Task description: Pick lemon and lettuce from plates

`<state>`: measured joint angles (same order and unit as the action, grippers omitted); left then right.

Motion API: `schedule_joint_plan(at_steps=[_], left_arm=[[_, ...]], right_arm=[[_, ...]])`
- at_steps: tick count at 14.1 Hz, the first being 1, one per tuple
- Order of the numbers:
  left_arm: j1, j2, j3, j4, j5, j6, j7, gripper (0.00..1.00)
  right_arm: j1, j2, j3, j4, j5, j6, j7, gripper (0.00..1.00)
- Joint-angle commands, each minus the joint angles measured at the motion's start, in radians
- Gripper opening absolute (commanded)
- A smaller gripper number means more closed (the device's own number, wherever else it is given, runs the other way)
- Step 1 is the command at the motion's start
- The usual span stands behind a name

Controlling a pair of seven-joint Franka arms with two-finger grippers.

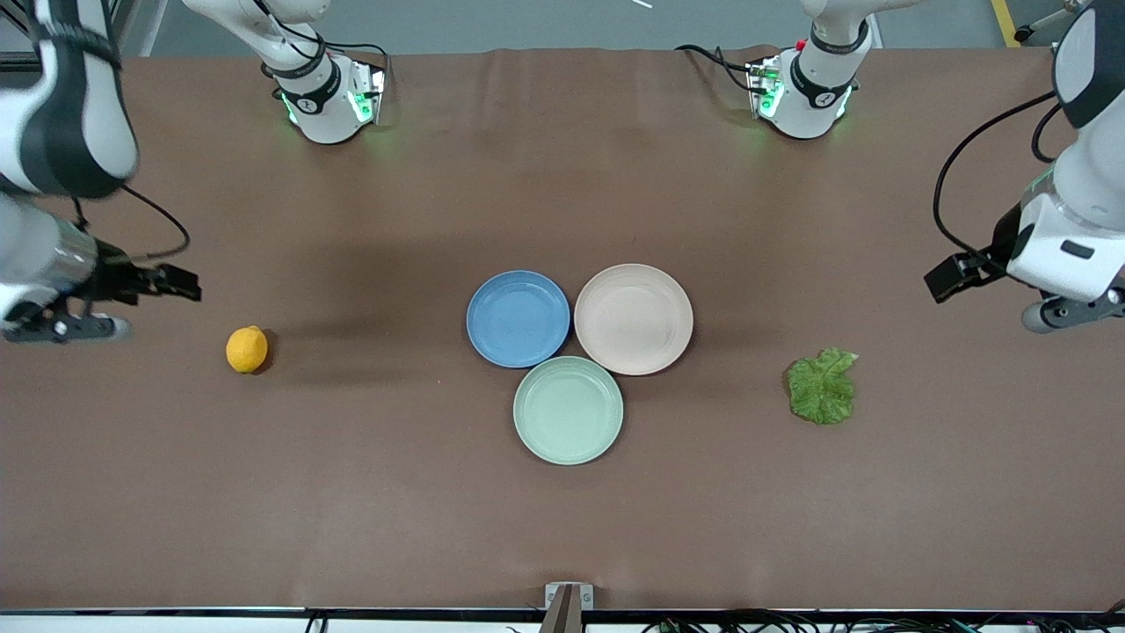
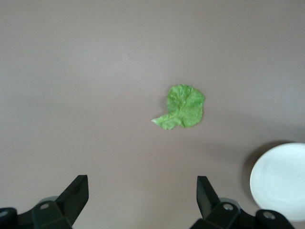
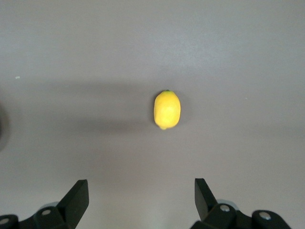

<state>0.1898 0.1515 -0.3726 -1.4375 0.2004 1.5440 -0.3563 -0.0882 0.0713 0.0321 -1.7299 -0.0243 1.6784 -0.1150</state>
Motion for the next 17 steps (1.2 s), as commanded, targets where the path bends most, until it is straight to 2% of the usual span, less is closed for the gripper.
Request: schedule_joint_plan(at_steps=[1, 4, 10, 15, 17], left_arm=[[-0.05, -0.096, 0.117, -0.07, -0.077, -0.016, 0.136, 1.0], [-0.078, -0.148, 0.199, -0.119, -0.145, -0.01, 0.21, 1.0], [-0.087, -0.291, 0.219, -0.285, -0.16, 0.036, 0.237, 1.0], [-0.082, -0.294, 0.212, -0.279, -0.202, 0.038, 0.264, 1.0], [-0.087, -0.293, 0.208, -0.262, -0.193, 0.033, 0.263, 1.0]], right_arm=[[0.018, 0.018, 0.003, 0.169, -0.011, -0.153, 0.014, 0.98], [0.019, 0.018, 0.005, 0.277, 0.0, -0.223, 0.015, 0.98], [0.016, 0.021, 0.005, 0.343, 0.003, -0.223, 0.008, 1.0], [0.018, 0.015, 0.006, 0.349, 0.003, -0.227, 0.009, 1.0], [0.018, -0.001, 0.0, 0.322, 0.036, -0.239, 0.009, 1.0]])
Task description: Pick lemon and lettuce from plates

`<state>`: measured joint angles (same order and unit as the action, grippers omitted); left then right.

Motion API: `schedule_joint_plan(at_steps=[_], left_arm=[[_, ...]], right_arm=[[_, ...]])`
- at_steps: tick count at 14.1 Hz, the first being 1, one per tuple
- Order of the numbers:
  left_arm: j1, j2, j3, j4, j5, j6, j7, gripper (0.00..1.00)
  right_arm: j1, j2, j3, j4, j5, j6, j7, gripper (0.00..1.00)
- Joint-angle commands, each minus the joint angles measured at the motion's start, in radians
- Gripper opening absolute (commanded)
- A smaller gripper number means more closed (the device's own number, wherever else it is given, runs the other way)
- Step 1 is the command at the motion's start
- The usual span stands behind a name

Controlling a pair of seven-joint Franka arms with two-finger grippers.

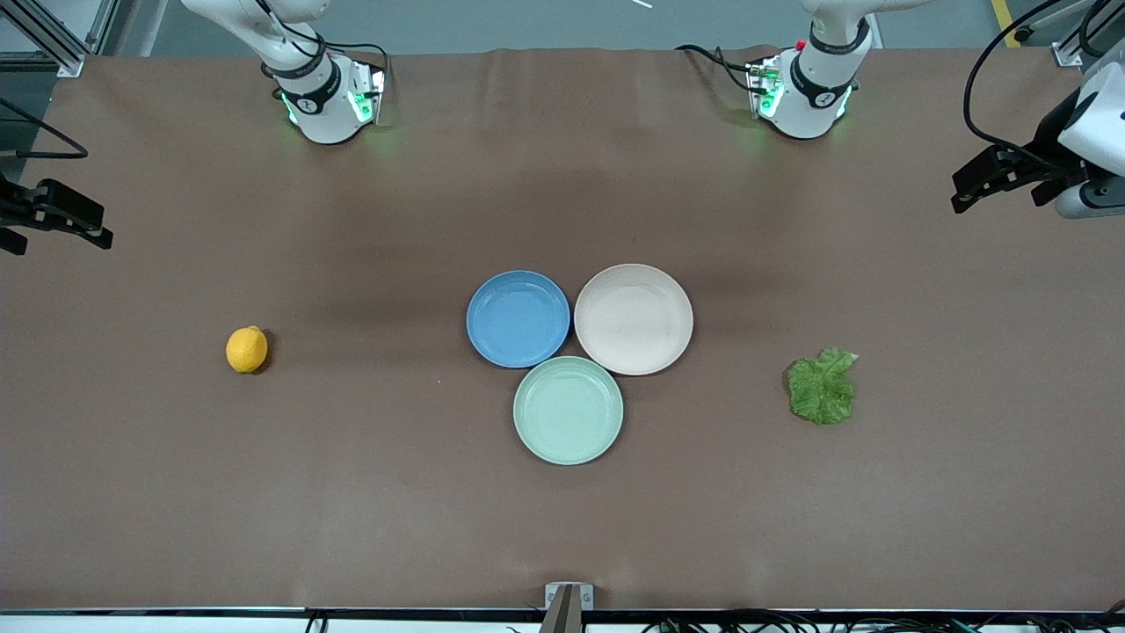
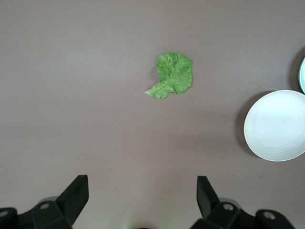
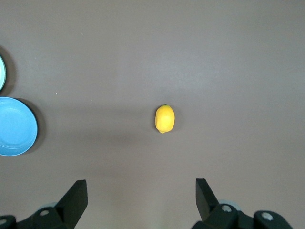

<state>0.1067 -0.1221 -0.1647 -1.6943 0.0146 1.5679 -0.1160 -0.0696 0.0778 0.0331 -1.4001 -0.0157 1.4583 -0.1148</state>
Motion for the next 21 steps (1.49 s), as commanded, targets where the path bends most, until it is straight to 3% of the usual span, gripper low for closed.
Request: schedule_joint_plan(at_steps=[1, 4, 21], left_arm=[[-0.005, -0.016, 0.001, 0.005, -0.005, 0.001, 0.019, 1.0], [-0.007, -0.008, 0.001, 0.028, -0.007, -0.005, 0.016, 1.0], [-0.007, 0.002, -0.001, 0.041, -0.016, -0.043, 0.002, 1.0]], right_arm=[[-0.004, -0.035, -0.002, -0.051, 0.034, -0.006, 0.009, 1.0], [-0.002, -0.121, -0.002, -0.19, 0.034, 0.085, 0.009, 1.0], [-0.009, -0.112, -0.004, -0.155, 0.034, 0.086, 0.004, 1.0]])
